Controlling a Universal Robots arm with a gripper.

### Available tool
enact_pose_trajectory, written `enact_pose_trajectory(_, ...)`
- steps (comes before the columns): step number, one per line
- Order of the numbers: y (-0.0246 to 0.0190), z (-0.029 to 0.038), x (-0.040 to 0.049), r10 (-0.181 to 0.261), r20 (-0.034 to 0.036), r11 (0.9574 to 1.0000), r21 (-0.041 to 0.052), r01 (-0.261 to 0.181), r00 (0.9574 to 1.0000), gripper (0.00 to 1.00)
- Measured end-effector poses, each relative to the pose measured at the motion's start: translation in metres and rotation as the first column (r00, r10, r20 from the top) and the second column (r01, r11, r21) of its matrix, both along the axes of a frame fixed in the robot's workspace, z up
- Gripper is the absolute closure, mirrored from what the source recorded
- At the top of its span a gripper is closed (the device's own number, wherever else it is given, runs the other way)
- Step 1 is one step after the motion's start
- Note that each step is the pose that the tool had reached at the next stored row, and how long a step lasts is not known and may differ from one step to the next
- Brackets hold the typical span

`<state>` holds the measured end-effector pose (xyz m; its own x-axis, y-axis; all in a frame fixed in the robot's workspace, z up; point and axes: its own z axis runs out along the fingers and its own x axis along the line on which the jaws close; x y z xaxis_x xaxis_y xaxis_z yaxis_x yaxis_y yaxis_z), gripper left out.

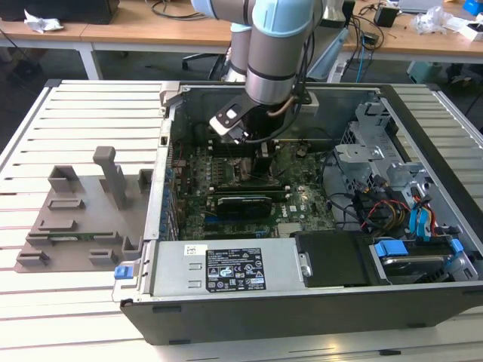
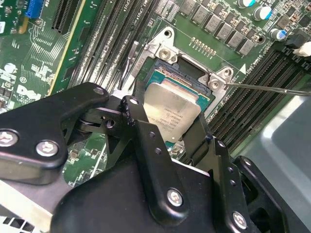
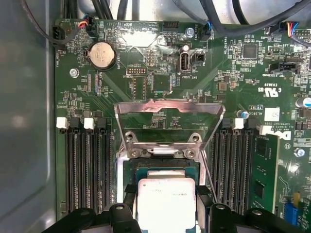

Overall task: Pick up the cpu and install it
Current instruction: 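Place the cpu into insertion slot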

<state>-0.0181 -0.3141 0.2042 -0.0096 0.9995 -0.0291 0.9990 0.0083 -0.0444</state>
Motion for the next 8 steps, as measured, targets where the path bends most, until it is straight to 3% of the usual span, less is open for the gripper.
enact_pose_trajectory(8, 0.0003, -0.0059, 0.0000, 0.000, 0.0000, 1.0000, 0.0001, 0.000, 1.0000, 0.45)
